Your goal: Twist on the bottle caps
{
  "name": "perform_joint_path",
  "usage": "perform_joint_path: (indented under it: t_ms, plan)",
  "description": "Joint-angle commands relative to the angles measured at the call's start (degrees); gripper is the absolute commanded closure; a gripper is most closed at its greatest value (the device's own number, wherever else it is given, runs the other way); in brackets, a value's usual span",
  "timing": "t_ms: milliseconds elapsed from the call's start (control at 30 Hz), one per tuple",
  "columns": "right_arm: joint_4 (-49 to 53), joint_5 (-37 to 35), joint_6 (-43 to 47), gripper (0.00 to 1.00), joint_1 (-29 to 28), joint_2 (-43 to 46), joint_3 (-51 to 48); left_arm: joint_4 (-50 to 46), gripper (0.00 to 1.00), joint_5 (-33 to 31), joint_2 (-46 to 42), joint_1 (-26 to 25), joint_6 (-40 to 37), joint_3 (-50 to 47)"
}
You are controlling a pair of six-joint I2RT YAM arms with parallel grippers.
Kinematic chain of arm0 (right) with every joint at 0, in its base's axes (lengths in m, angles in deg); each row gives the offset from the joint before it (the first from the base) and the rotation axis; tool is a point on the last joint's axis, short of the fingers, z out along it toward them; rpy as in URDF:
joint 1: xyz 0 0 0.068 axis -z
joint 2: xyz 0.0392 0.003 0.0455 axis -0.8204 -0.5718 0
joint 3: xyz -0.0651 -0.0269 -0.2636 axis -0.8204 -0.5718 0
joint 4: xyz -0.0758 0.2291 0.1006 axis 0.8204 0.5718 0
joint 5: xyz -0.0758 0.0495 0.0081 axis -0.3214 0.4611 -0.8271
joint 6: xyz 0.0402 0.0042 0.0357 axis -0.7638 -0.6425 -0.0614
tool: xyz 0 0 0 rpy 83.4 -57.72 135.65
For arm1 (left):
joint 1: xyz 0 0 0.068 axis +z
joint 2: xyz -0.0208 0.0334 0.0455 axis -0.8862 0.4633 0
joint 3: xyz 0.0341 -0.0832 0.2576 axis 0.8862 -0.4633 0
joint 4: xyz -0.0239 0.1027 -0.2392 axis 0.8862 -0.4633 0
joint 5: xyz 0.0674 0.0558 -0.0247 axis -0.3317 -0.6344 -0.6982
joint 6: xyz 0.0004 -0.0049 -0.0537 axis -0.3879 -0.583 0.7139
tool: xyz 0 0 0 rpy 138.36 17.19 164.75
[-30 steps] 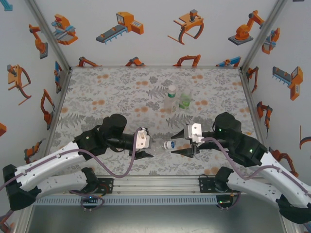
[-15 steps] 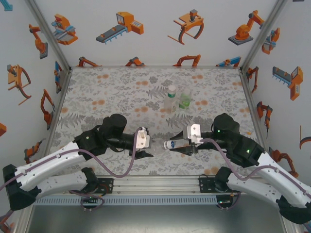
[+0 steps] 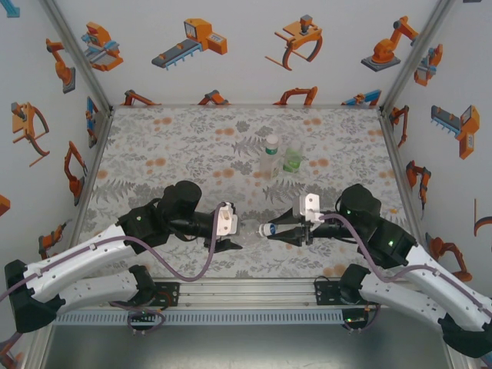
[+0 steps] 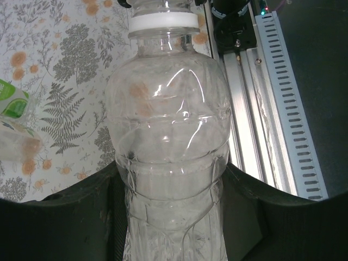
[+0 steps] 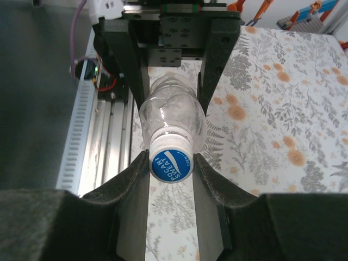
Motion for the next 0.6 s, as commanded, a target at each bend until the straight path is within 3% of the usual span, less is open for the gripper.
perform_joint_path:
  t_ms: [0, 200, 333, 433, 567]
  plan:
    - [-7.1, -5.5, -15.6, 0.91, -0.2, 0.5, -2.1, 1.2, 1.00, -1.9, -0.4, -0.3, 1.0, 1.5]
    - [-7.9, -17.6, -46.0, 1.00, -0.2, -2.4, -3.7, 3.6, 1.00, -5.2, -0.6, -0.4, 1.1, 0.3]
    - [3.5, -27.3, -65.8, 1.00, -0.2, -5.0, -0.5, 4.4, 1.00, -8.3, -0.4, -0.4, 0.9, -0.1]
    - [9.5, -30.4, -76.3, 1.00, -0.2, -6.2, 1.3, 5.6, 1.00, -10.0, -0.7, -0.4, 0.7, -0.8]
    - [9.1, -30.4, -85.1, 0.94, -0.2, -6.8, 0.2, 7.4, 1.00, -10.2, -1.1, -0.4, 0.7, -1.7]
